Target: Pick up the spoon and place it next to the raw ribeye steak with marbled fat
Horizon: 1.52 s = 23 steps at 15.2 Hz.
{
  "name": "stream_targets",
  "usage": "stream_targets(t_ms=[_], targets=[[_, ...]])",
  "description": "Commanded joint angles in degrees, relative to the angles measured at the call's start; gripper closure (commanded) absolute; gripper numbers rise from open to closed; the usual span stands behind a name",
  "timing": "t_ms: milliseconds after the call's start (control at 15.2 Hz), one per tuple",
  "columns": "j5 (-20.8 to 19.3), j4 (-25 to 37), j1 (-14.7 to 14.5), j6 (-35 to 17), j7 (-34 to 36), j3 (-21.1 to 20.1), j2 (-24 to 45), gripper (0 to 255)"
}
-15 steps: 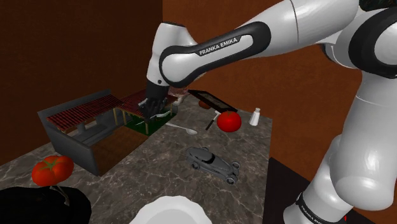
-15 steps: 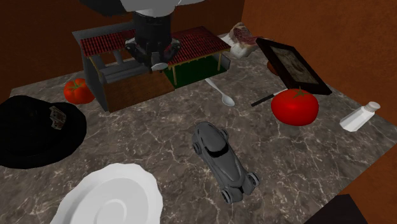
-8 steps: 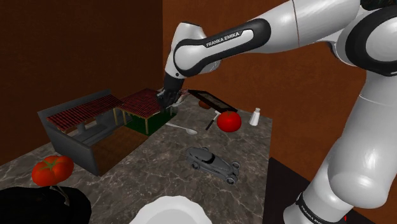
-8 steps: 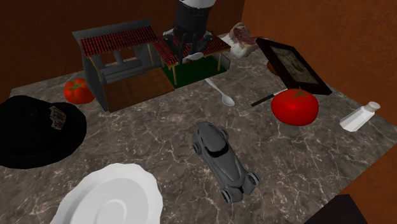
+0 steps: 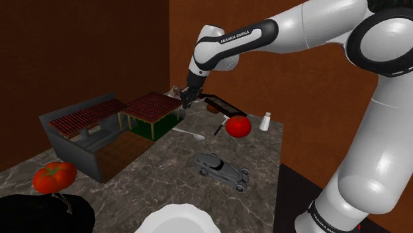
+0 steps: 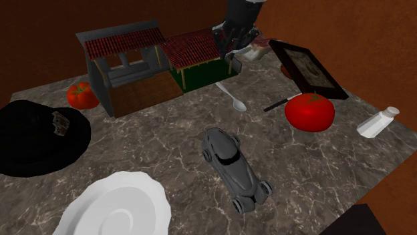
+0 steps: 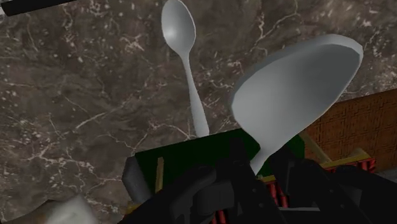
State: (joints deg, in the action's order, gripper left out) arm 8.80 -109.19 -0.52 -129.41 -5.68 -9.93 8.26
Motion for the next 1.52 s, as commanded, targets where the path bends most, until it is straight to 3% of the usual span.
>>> stream_targets(t_ms=[0, 528, 990, 1452], targets=[[0.64, 1.27, 1.59, 0.85, -2.96, 1.02, 0.85, 255], [2.46, 9.10, 7.49, 5.05, -12.81, 4.52, 6.15, 255], [3.53, 20.20, 12.66, 10.31, -20.00, 6.85, 13.49, 255], [4.00, 16.85, 12.65, 5.65, -21.03, 6.71, 14.87, 255]])
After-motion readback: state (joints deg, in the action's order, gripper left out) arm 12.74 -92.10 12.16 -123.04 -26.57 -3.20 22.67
